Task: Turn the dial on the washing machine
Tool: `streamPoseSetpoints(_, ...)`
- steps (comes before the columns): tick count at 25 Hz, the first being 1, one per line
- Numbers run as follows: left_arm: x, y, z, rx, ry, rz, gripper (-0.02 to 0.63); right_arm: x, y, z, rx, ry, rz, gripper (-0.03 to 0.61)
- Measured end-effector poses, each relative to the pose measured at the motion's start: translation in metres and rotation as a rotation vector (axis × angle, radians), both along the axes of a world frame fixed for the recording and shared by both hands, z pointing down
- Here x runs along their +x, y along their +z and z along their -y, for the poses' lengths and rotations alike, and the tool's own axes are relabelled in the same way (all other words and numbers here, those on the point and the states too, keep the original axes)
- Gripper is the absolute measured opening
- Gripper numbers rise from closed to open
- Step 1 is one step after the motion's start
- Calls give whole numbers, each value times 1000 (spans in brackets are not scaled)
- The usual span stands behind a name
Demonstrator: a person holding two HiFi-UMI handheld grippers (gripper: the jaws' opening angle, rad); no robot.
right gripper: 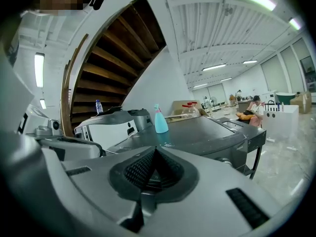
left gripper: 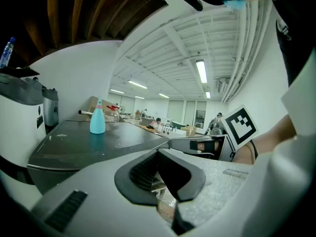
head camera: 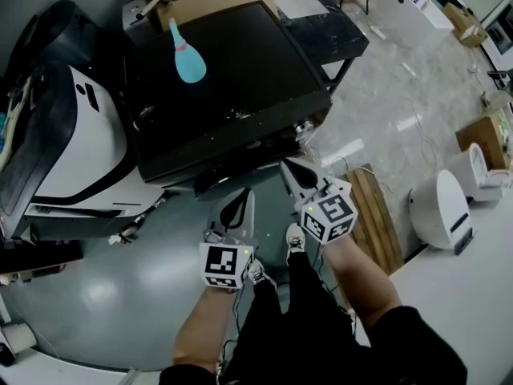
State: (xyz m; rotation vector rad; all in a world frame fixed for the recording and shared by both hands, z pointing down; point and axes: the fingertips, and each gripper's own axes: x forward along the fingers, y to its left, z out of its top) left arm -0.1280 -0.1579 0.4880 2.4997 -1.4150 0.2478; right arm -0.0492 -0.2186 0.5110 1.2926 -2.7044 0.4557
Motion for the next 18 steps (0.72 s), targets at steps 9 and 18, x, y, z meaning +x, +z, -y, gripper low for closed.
streamPoseSetpoints(9,-28,-21,-36,13,29,-10,4,-23,-33,-42,59,-3,-34,-2)
streamPoseSetpoints(18,-49,-40,-81,13,80,-4,3,-40,-70,-90,98,20,-34,-2)
